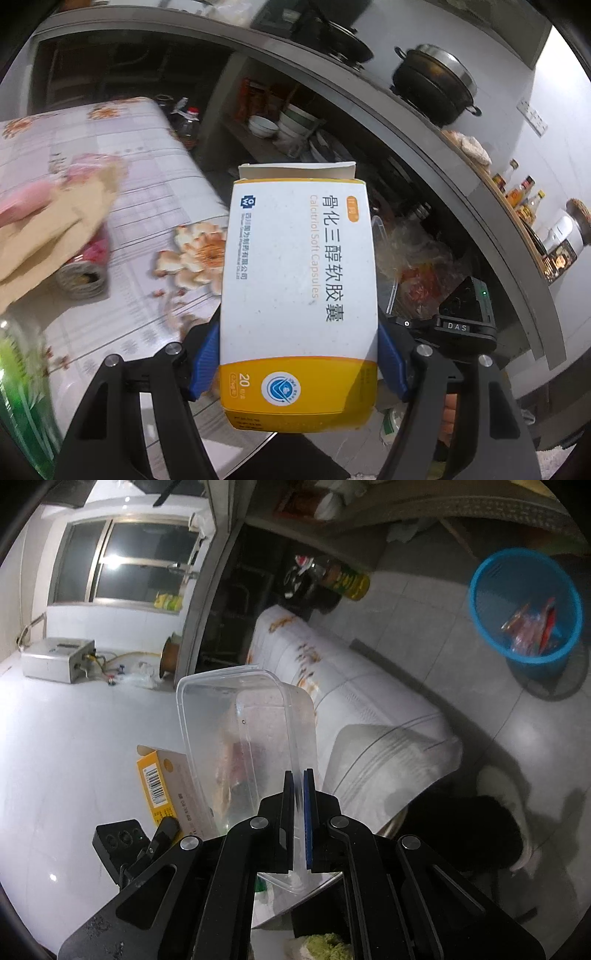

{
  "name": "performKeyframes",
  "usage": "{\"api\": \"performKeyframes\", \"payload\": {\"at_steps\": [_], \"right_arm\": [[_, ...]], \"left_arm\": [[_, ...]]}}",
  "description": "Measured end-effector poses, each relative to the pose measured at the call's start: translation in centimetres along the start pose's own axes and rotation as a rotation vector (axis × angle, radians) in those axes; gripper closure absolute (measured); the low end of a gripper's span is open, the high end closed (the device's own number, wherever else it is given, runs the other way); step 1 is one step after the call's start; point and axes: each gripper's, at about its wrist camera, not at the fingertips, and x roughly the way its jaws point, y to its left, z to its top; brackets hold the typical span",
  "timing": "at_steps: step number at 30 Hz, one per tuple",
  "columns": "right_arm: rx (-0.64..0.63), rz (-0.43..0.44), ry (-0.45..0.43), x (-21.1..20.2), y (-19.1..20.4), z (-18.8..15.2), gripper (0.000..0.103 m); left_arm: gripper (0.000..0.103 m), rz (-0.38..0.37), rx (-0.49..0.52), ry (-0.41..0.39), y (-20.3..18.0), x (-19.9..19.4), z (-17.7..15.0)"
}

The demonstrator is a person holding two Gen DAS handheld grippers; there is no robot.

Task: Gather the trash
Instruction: 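Carry the medicine box and tray toward the blue wastebasket with both tools, then open both tools over the blue wastebasket to drop the box and tray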

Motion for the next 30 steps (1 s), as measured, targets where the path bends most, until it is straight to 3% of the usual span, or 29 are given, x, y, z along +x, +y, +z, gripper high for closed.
{"api": "performKeyframes", "payload": {"at_steps": [8,16,22,27,30], "right_arm": [[0.058,-0.002,-0.104,-3.6,-2.7,2.8,0.100],[0.153,-0.045,-0.223,-5.9,-7.4,7.3,0.100],[0.292,-0.059,-0.239,-5.3,-13.7,10.6,0.099],[0.397,-0.063,-0.245,-4.2,-19.2,13.0,0.098],[0.471,-0.021,-0.275,-2.7,-22.2,14.4,0.089]], "left_arm": [[0.034,-0.088,0.073,0.126,-5.1,7.6,3.3],[0.034,-0.098,0.177,0.261,-10.5,17.5,7.1],[0.033,-0.088,0.215,0.465,-12.5,27.9,7.2],[0.033,-0.070,0.206,0.583,-12.7,35.2,7.1],[0.031,-0.052,0.200,0.666,-13.0,40.0,6.7]]}}
